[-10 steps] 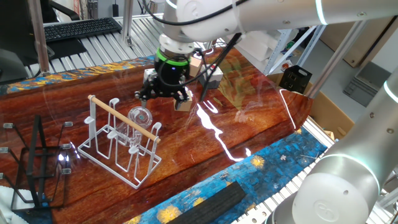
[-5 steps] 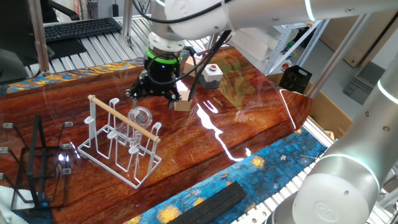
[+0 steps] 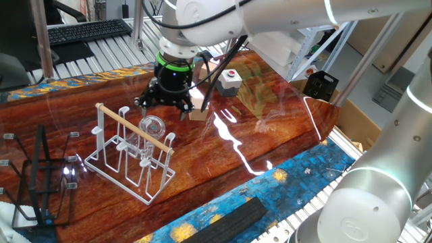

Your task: Take the cup off the cup rack

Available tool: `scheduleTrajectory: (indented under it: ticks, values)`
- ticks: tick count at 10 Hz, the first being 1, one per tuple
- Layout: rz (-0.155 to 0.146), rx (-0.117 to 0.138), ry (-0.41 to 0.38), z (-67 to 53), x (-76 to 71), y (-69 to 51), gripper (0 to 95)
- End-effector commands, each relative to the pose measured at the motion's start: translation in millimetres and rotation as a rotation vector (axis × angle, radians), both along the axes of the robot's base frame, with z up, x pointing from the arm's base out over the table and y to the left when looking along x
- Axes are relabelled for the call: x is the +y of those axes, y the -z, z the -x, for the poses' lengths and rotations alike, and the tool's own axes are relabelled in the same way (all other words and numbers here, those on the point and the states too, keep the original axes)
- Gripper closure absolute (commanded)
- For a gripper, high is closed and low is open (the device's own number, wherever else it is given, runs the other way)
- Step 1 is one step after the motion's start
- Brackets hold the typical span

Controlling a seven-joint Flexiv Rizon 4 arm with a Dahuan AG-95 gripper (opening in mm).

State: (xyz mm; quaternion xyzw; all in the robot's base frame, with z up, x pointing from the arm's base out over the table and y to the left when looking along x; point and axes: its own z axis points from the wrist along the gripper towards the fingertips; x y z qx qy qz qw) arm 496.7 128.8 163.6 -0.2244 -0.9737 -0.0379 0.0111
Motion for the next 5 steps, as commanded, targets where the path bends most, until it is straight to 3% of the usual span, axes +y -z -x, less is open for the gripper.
scheduleTrajectory:
  ticks: [1,5]
  values:
    - [-0.003,0.004,-0.013,0.5,0.0,-1.1,0.0]
    - [0.008,0.012,-0.032,1.6,0.0,-1.8,0.0]
